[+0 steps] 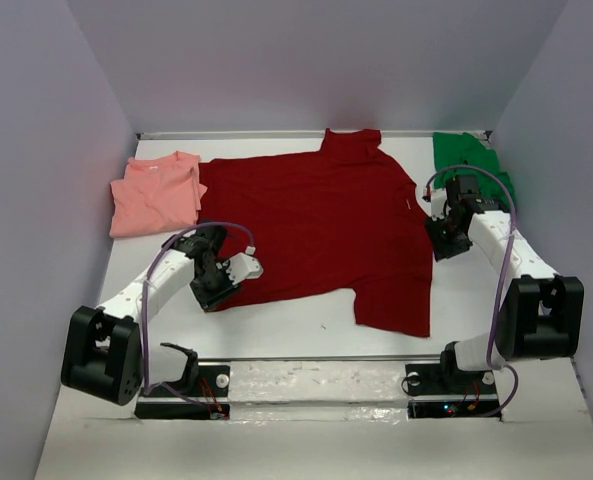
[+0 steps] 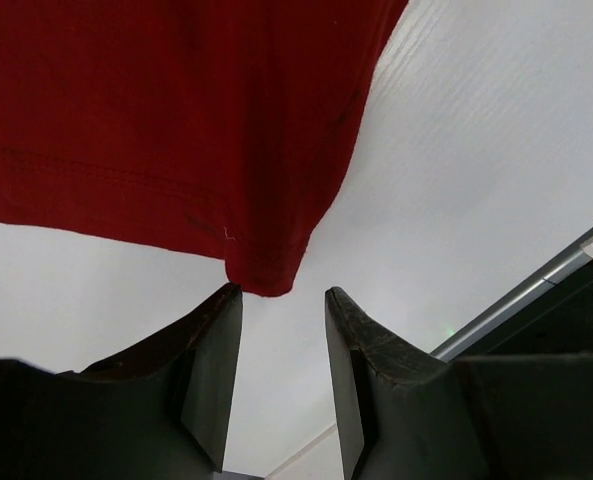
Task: Fold and stack the t-shirts
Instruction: Flatten the tshirt out, then fold the tshirt
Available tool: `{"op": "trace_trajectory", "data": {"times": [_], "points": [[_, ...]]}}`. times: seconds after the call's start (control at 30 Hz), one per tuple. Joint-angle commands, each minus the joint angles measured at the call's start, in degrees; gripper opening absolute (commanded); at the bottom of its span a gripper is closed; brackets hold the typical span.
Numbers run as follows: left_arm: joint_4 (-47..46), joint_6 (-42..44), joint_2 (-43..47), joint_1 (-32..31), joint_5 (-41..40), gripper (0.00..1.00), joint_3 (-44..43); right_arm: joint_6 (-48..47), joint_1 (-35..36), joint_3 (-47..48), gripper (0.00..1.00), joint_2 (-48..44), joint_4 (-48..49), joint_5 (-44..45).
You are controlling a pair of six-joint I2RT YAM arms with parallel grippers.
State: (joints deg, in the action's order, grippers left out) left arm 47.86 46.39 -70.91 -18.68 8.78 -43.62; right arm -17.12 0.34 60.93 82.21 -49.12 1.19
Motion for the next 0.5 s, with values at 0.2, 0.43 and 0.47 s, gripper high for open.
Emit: {"op": "trace_trajectory", "data": {"times": [0.2, 0.43, 0.47], "points": [[-5.14, 1.86, -3.97, -0.39, -3.5, 0.49, 2.39, 1.3, -0.25, 2.18, 0.38, -1.36, -1.76, 1.09], [-6.99, 1.51, -5.37, -0.4, -4.47, 0.37, 3.1, 1.3, -0.25, 2.71, 0.37, -1.36, -2.38, 0.83], [-6.99, 1.34, -5.37, -0.31, -4.03, 0.18, 2.92, 1.22, -0.25, 2.53, 0.36, -1.27, -2.38, 0.74]]}}
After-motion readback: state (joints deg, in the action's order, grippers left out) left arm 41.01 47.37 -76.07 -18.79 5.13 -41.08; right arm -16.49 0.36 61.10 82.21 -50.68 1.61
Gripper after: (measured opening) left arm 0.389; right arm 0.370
